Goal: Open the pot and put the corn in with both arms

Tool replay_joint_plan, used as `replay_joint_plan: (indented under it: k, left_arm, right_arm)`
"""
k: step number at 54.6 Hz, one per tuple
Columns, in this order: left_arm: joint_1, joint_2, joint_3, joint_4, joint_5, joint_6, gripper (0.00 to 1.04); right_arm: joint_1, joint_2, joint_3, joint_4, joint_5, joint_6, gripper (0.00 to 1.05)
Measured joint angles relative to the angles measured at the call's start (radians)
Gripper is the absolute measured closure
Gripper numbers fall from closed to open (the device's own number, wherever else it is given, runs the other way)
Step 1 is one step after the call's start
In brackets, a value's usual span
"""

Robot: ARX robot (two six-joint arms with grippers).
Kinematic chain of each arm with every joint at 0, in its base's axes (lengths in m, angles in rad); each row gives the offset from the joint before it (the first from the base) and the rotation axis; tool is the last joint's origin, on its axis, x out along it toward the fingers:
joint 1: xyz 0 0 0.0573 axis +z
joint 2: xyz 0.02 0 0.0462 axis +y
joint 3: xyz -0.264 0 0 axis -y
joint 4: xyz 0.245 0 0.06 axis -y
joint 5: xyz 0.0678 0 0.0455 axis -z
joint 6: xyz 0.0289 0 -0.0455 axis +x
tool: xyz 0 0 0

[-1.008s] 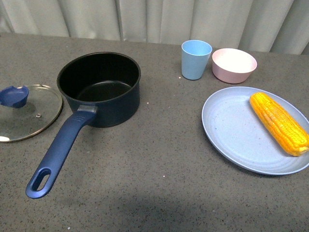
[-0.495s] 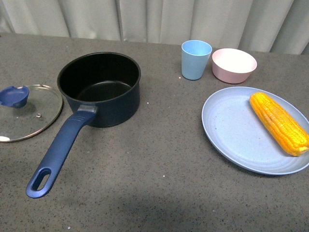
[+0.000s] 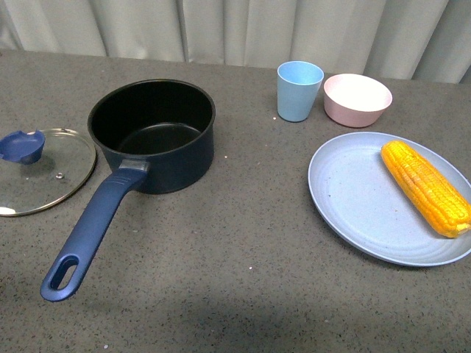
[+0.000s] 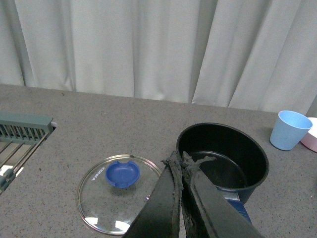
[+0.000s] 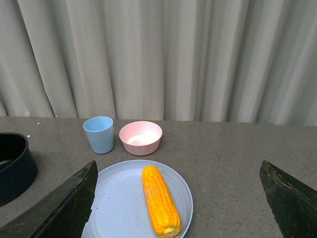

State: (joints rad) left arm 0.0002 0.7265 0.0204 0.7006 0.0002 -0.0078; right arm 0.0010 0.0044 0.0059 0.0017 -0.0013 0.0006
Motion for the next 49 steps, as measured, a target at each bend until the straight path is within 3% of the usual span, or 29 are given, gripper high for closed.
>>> replay_joint_plan:
  k: [49]
  left_arm:
    - [0.0, -0.478, -0.001, -0.447, 0.0, 0.0, 1.01]
  right_arm:
    - [0.0, 0.0, 0.0, 0.0, 0.0, 0.0, 0.09]
